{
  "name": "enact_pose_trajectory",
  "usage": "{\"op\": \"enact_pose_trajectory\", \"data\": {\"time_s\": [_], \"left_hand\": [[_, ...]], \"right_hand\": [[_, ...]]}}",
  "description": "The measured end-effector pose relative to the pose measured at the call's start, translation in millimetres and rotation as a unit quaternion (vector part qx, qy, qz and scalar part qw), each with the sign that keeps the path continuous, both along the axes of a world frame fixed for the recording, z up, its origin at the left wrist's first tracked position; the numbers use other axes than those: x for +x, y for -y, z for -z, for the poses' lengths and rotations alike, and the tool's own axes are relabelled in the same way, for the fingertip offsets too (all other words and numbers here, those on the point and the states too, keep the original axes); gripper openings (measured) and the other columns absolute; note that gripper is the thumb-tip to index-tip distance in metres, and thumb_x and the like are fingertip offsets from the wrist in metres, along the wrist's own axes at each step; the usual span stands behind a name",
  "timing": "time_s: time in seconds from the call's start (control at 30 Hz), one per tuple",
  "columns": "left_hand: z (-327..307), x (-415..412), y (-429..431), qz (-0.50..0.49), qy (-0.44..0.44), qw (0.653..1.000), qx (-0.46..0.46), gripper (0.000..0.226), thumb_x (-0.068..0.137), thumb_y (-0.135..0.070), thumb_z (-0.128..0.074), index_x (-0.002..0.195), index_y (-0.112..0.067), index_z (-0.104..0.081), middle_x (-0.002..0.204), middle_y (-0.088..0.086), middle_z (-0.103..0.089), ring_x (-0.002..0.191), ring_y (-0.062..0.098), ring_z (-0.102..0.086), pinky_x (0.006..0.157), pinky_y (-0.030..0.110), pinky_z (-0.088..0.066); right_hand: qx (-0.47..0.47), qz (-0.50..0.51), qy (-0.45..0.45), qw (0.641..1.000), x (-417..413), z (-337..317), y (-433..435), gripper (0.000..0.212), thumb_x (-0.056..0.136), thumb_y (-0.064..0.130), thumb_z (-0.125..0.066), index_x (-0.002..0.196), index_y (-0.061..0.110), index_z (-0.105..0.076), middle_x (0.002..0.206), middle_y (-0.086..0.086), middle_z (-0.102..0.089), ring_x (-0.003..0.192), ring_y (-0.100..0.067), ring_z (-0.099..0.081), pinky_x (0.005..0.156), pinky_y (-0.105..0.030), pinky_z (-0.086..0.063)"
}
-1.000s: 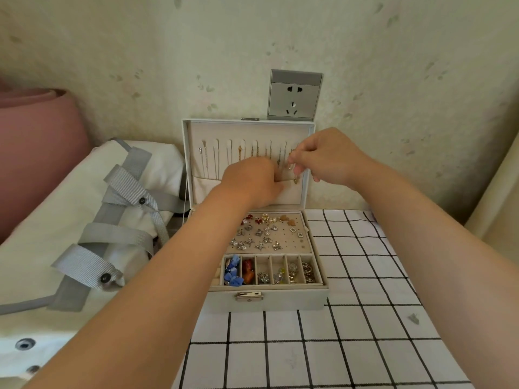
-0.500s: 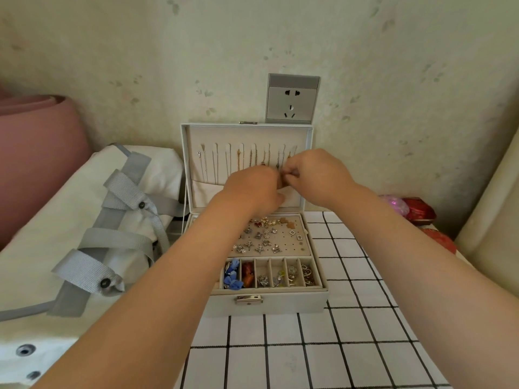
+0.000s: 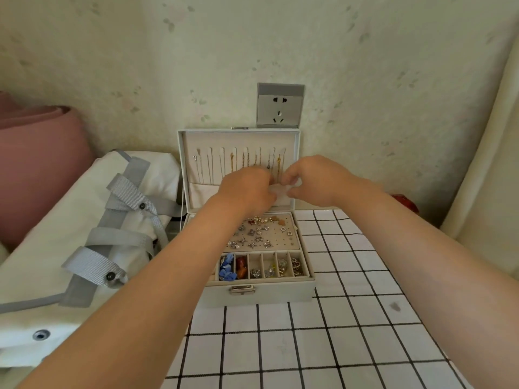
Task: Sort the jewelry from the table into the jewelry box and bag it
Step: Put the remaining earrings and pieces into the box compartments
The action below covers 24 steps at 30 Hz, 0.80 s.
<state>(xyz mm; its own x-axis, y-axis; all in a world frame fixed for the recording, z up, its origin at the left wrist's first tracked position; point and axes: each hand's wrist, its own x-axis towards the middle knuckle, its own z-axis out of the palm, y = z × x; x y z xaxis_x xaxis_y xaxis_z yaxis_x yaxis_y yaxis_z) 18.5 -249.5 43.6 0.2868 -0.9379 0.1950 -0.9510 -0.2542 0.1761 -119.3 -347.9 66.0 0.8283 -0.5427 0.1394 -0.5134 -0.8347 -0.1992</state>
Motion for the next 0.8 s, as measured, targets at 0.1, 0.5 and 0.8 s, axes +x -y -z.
{"op": "enact_pose_trajectory", "data": {"time_s": [0.1, 0.5, 0.8], "left_hand": [[-2.7, -17.4, -3.7, 0.025, -0.052, 0.998, -0.032, 0.038, 0.093, -0.032, -0.054, 0.129, -0.022, -0.060, 0.127, 0.001, -0.061, 0.113, 0.021, -0.058, 0.090, 0.036, -0.049], [26.7, -151.4, -4.6, 0.128, -0.182, 0.975, 0.020, 0.020, 0.092, -0.031, -0.062, 0.110, -0.025, -0.068, 0.105, -0.008, -0.065, 0.095, 0.011, -0.059, 0.080, 0.023, -0.044], [83.3, -207.6, -6.3, 0.129, -0.204, 0.963, 0.119, 0.032, 0.082, -0.042, -0.072, 0.110, -0.028, -0.065, 0.098, -0.012, -0.064, 0.092, 0.008, -0.059, 0.085, 0.029, -0.052]], "right_hand": [[0.045, 0.023, -0.003, 0.999, -24.2, -7.7, -2.4, 0.016, 0.089, 0.019, -0.070, 0.102, 0.025, -0.076, 0.095, 0.012, -0.068, 0.098, -0.012, -0.065, 0.090, -0.031, -0.053], [0.166, 0.117, -0.023, 0.979, -166.9, 27.0, -11.0, 0.013, 0.086, 0.023, -0.073, 0.095, 0.032, -0.077, 0.084, 0.016, -0.064, 0.068, -0.003, -0.060, 0.057, -0.008, -0.047], [0.215, 0.239, 0.044, 0.946, -249.2, 80.1, 4.4, 0.025, 0.079, 0.015, -0.078, 0.072, 0.036, -0.068, 0.094, 0.007, -0.067, 0.069, -0.012, -0.062, 0.063, -0.023, -0.050]]}}
